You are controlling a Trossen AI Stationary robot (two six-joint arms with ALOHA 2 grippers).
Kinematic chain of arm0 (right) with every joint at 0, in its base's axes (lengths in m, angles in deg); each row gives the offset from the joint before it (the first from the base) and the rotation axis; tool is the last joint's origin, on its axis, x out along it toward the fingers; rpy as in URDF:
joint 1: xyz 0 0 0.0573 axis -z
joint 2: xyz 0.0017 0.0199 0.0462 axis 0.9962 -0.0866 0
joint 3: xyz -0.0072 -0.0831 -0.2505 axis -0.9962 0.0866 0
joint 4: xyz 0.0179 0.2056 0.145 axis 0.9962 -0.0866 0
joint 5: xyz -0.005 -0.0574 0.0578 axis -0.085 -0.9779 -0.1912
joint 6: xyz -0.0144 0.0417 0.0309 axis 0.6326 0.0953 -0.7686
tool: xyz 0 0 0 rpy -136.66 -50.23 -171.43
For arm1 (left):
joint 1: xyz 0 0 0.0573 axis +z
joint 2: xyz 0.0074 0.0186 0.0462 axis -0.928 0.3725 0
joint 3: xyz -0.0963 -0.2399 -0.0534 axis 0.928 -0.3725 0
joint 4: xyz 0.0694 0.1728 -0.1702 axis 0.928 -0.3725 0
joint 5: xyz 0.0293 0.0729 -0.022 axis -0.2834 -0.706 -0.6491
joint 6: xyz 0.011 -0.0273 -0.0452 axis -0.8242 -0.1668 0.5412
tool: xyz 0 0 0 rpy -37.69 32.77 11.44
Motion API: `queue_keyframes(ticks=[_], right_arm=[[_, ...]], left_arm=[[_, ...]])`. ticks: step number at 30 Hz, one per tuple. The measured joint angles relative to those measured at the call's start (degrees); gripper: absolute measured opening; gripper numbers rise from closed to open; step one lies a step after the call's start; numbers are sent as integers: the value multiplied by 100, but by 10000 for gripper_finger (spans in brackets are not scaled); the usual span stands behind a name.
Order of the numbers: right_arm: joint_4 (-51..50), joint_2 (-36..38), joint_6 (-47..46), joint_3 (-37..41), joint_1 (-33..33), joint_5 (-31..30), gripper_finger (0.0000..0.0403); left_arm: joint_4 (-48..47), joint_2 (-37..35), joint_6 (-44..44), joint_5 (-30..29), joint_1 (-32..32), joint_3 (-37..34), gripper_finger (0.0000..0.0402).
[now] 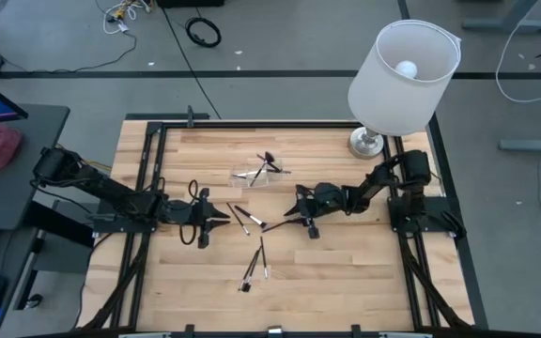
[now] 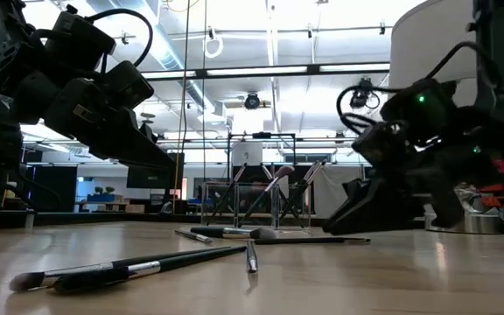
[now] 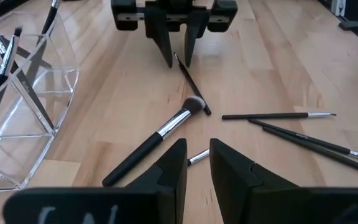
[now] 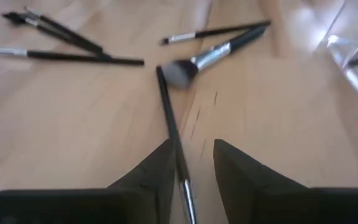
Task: Put items in baskets/containers
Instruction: Put the black eyeshadow brush into the transparent organizer
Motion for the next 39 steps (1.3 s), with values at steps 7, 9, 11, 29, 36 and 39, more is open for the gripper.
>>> queue_keyframes(ticks=[7,9,11,29,36,39], right_arm=[[327,-521,153,-17,226,595,114],[387,-658,157,-44,268,638,114],[461,-755,157,-58,334,703,109],[476,-825,73,-277,501,1110,10],[-436,-452,38,-559,492,984,10],[-1150,-225,29,-800,466,894,10]], left_arm=[[197,0,41,-17,0,0,71],[499,0,160,-15,0,5,71],[610,0,212,-15,0,82,71],[454,1087,11,755,650,988,80],[-823,1836,-393,610,1262,2108,155],[-1587,2075,-413,1164,1432,2646,181]])
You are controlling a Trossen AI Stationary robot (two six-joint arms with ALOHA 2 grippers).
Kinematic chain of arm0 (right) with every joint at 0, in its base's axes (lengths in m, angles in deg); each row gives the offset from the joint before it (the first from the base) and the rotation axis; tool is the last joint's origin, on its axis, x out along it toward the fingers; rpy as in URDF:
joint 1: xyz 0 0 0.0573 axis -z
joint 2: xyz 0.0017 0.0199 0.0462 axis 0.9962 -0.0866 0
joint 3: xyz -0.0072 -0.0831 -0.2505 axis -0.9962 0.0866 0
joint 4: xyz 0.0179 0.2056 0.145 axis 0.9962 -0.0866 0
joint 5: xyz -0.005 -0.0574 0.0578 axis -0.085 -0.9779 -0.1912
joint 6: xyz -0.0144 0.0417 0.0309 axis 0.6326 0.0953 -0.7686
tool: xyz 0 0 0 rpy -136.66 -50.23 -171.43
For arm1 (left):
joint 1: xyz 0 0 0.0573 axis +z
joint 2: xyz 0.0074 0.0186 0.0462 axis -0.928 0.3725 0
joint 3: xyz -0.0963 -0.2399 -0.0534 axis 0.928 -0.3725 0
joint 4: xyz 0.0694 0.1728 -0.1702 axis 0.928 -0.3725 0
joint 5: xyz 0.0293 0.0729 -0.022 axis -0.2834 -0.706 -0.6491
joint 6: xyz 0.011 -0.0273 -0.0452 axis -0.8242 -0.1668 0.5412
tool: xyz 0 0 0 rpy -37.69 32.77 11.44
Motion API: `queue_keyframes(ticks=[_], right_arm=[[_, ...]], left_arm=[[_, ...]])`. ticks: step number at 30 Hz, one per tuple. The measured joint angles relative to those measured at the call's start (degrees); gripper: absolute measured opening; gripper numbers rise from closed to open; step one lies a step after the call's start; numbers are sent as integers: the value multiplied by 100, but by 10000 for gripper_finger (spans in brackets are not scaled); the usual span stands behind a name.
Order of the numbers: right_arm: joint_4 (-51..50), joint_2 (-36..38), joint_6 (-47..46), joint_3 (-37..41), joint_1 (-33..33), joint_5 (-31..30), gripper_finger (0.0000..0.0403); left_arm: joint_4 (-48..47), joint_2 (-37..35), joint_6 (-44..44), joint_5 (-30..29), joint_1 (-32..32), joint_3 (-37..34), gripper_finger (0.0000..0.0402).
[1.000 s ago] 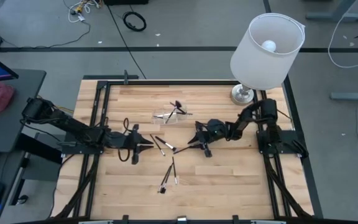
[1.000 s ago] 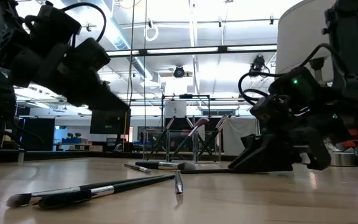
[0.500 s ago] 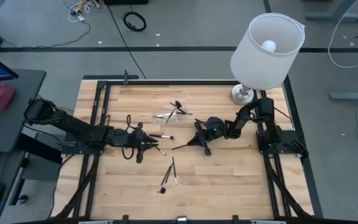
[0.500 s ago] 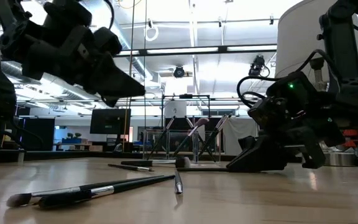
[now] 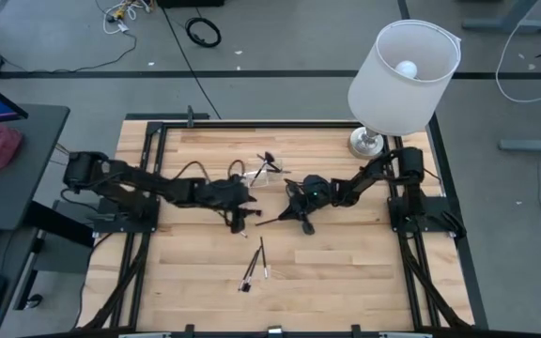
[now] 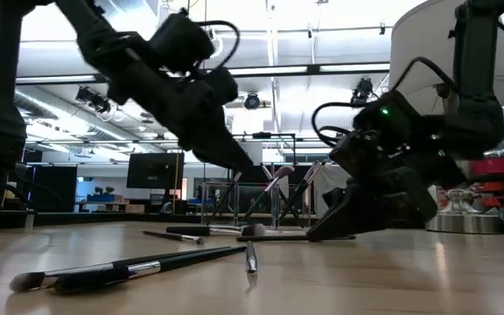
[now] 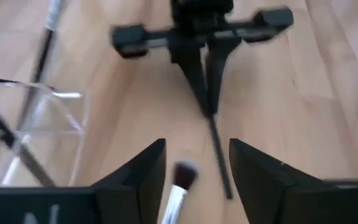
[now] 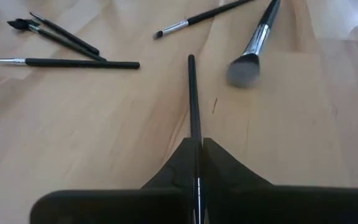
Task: Put items in baskets/containers
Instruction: Put the black eyeshadow brush into the transparent organizer
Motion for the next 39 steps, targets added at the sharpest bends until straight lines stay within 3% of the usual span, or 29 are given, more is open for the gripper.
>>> queue_keyframes(ticks=[9,23,27,36,39], right_arm=[[-2691,599,424,-1108,-225,-694,6],[-3390,601,758,-1883,-360,-620,6],[-3380,605,856,-1905,-358,-604,6],[-3453,610,811,-1905,-358,-813,6],[-3437,610,796,-1905,-350,-839,6]], left_arm=[[-267,967,-195,349,-112,768,197],[-205,1490,-338,112,-125,860,191],[-257,1490,-342,110,-123,860,152],[-146,1490,-287,77,-123,860,20],[-152,1490,-205,75,-118,860,15]])
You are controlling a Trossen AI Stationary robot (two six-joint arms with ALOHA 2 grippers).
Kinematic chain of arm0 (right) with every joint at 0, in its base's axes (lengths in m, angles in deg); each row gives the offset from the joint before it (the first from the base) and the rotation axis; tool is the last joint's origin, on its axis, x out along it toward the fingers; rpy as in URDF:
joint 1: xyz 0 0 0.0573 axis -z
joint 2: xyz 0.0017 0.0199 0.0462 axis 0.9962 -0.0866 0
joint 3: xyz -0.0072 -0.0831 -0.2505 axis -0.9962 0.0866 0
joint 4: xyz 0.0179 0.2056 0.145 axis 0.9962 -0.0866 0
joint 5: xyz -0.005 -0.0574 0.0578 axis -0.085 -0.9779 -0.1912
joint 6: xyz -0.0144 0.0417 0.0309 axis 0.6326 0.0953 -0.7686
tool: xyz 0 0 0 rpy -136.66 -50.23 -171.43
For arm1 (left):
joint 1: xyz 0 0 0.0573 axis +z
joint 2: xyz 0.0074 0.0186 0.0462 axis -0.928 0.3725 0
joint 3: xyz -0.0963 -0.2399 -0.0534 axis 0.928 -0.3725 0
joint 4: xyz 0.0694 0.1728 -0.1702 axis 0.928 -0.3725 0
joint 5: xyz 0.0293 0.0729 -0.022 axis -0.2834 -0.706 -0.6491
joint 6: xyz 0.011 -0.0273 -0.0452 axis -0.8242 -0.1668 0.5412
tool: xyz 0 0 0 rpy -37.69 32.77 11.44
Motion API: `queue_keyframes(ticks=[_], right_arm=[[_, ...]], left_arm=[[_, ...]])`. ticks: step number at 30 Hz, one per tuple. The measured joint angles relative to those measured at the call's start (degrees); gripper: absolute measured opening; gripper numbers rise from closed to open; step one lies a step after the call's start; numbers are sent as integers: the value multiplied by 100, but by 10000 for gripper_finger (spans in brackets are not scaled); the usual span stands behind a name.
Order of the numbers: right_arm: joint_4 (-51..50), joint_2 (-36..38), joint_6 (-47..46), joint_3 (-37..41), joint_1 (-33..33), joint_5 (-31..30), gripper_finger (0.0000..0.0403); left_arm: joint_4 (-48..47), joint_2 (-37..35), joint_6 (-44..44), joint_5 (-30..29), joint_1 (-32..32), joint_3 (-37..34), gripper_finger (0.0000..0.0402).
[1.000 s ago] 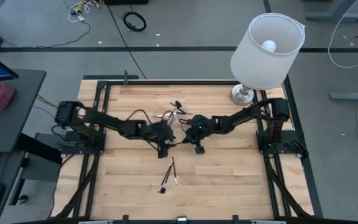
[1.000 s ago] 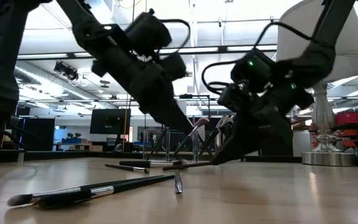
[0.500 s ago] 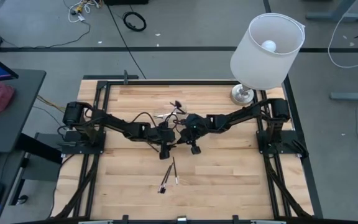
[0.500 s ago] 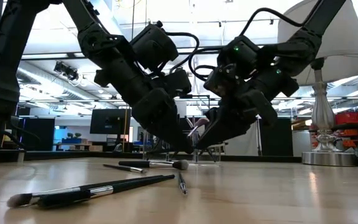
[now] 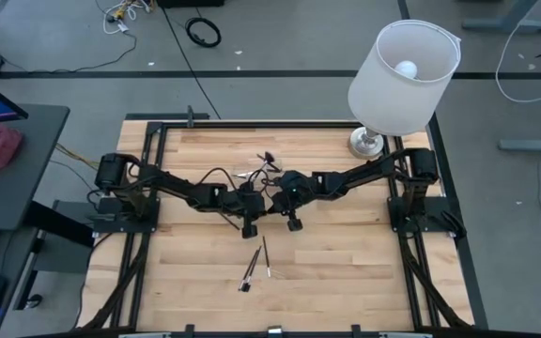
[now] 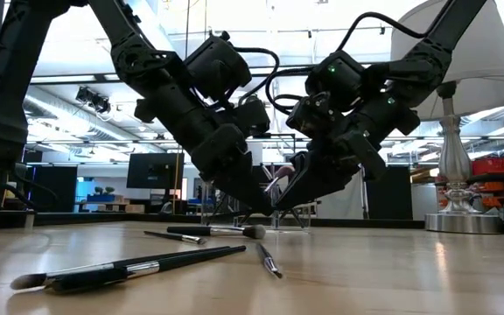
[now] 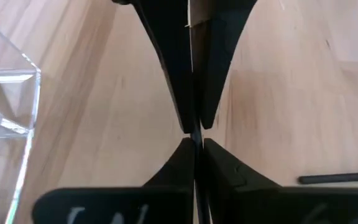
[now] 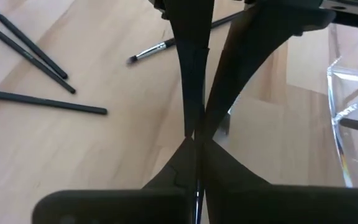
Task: Put items in baskets/containers
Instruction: Put the black eyeshadow brush into the transparent organizer
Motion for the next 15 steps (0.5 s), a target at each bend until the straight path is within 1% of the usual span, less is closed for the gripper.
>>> queue_keyframes(ticks=[3,5,10,13,15], right_arm=[[19,0,18,2,-8,46,8],[44,0,13,4,-8,48,18],[262,76,-37,7,-51,-469,71],[271,317,-28,4,-83,-763,105],[269,610,29,7,-132,-993,124]], left_arm=[[-4,0,2,15,-4,0,28],[-2,-2,-8,17,-7,0,30],[2,-8,103,94,-5,0,12],[-5,-9,149,117,-13,0,12],[-35,-11,188,98,-11,0,14]])
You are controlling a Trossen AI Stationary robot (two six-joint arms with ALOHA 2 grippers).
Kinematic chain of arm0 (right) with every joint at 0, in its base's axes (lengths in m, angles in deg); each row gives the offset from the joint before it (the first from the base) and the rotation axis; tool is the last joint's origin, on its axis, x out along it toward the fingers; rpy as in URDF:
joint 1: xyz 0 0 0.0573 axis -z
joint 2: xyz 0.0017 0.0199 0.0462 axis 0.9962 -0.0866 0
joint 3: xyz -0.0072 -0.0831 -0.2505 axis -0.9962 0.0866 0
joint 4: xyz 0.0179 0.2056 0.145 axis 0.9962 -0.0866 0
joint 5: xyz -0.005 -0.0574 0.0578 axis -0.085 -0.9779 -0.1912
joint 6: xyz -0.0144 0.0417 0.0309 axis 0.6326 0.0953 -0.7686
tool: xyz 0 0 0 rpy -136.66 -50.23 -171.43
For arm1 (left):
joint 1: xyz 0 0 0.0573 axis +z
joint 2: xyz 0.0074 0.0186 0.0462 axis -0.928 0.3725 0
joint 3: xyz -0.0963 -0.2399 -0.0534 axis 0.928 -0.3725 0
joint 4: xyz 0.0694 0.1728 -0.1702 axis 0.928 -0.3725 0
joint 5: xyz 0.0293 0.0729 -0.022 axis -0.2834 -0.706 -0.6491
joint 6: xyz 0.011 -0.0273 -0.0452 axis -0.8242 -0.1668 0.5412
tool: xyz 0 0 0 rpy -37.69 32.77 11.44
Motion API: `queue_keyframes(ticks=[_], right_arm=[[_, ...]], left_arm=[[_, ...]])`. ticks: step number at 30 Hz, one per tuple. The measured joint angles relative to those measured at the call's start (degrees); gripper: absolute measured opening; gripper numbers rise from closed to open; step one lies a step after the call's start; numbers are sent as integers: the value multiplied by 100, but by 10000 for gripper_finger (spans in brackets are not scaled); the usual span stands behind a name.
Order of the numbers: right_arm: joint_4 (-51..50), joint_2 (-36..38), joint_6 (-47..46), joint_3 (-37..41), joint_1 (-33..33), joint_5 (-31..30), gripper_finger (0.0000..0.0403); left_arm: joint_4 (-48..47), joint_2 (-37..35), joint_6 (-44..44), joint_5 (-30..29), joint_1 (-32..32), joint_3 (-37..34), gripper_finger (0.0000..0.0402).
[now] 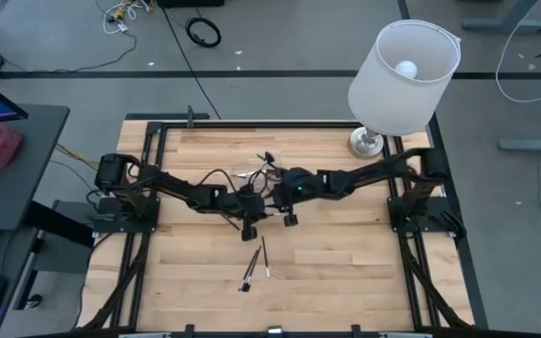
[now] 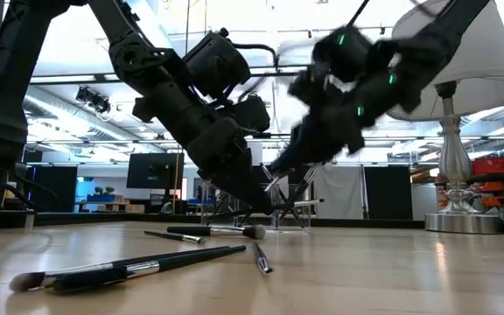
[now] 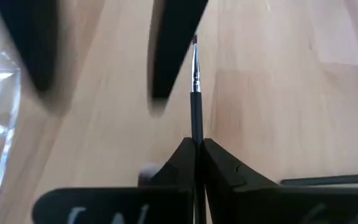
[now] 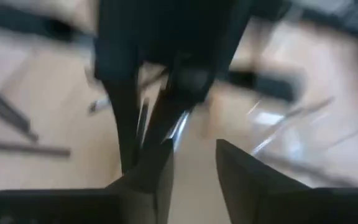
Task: Put items in baskets/containers
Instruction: Put the black eyeshadow brush into the transparent organizer
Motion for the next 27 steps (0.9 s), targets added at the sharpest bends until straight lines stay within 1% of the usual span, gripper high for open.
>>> queue_keyframes(ticks=[4,9,15,17,20,22,23,25,27], right_arm=[[-42,747,-11,-10,-132,-422,152],[-52,1679,-246,-11,-284,-469,163],[-43,2281,-1052,-12,-447,-466,164],[-79,2319,-1260,-13,-486,-470,164],[-71,2262,-1337,-5,-534,-468,164],[119,2133,-1368,71,-559,-465,164],[297,2013,-1368,133,-567,-466,164],[850,1681,-1362,244,-565,-466,164],[1679,1246,-1356,256,-541,-468,164]], left_arm=[[-159,-185,-4,-90,2,-3,14],[-496,-884,-332,-380,1,-7,12],[-1234,-2431,-796,-1009,2,-23,16],[-1368,-3006,-962,-1065,7,-48,15],[-1461,-3860,-1112,-1098,37,-222,13],[-1334,-4355,-1068,-1088,70,-473,15],[-1102,-4539,-1040,-1093,87,-671,17],[-266,-4729,-1005,-1053,91,-1232,19],[815,-4712,-987,-952,87,-1876,18]])
